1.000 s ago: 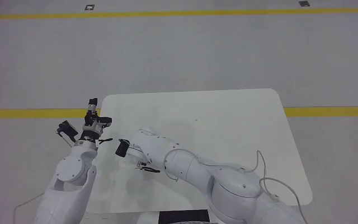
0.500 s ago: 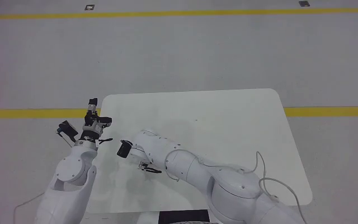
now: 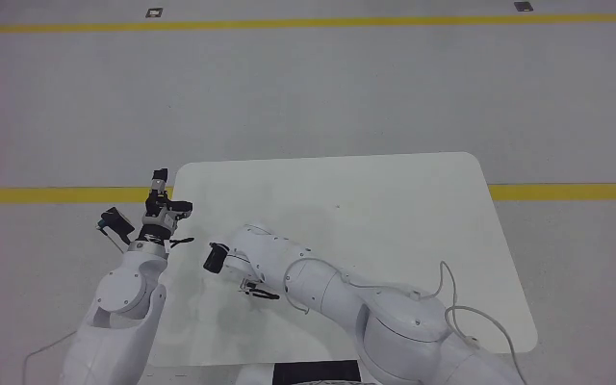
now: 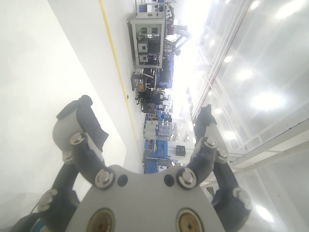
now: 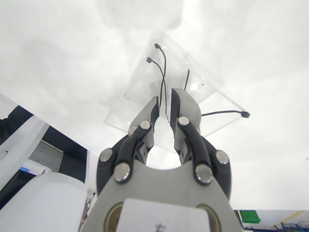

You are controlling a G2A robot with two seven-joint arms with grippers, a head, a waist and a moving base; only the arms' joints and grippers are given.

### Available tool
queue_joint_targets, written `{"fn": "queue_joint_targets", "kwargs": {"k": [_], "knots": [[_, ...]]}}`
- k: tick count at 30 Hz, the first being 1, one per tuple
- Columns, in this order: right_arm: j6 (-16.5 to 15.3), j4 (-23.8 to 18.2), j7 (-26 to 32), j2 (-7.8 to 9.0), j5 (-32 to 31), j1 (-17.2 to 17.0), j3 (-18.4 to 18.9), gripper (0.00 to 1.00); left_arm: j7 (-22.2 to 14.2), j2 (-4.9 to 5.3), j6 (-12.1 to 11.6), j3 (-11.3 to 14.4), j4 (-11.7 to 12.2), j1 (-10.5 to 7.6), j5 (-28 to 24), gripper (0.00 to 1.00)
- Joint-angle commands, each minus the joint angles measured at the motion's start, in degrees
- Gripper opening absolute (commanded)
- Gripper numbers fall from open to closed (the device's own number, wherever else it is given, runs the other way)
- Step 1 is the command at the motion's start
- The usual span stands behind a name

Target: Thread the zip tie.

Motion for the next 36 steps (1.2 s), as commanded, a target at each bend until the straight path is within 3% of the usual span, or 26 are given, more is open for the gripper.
{"fn": "queue_joint_targets", "kwargs": {"k": [1,2,13,21,27,30,33,36], "knots": [[0.0,0.0,0.1,-0.01,0.0,0.0,0.0,0.04,0.0,0.0,0.0,0.0,0.0,0.0,0.0,1.0],[0.0,0.1,0.1,-0.01,0.1,0.0,0.0,0.0,0.0,0.0,0.0,0.0,0.0,0.0,0.0,1.0],[0.3,-0.5,0.5,-0.04,-0.1,0.2,0.0,0.0,0.0,0.0,0.0,0.0,0.0,0.0,0.0,1.0],[0.0,-0.8,0.9,-0.06,-0.4,0.1,0.0,0.1,0.0,0.0,0.0,0.0,0.0,0.0,0.0,1.0],[-0.7,-0.4,1.1,-0.11,-0.1,0.0,0.0,0.11,0.0,0.0,0.0,0.0,0.0,0.0,0.0,1.0],[-0.9,-0.4,1.2,-0.14,-0.1,0.0,0.0,0.09,0.0,0.0,0.0,0.0,0.0,0.0,0.0,1.0],[-1.0,-0.3,1.3,-0.15,0.0,0.0,0.0,0.0,0.0,0.0,0.0,0.0,0.0,0.0,0.0,1.0],[-1.0,-0.3,1.3,-0.16,0.0,0.0,0.0,0.0,0.0,0.0,0.0,0.0,0.0,0.0,0.0,1.0]]}}
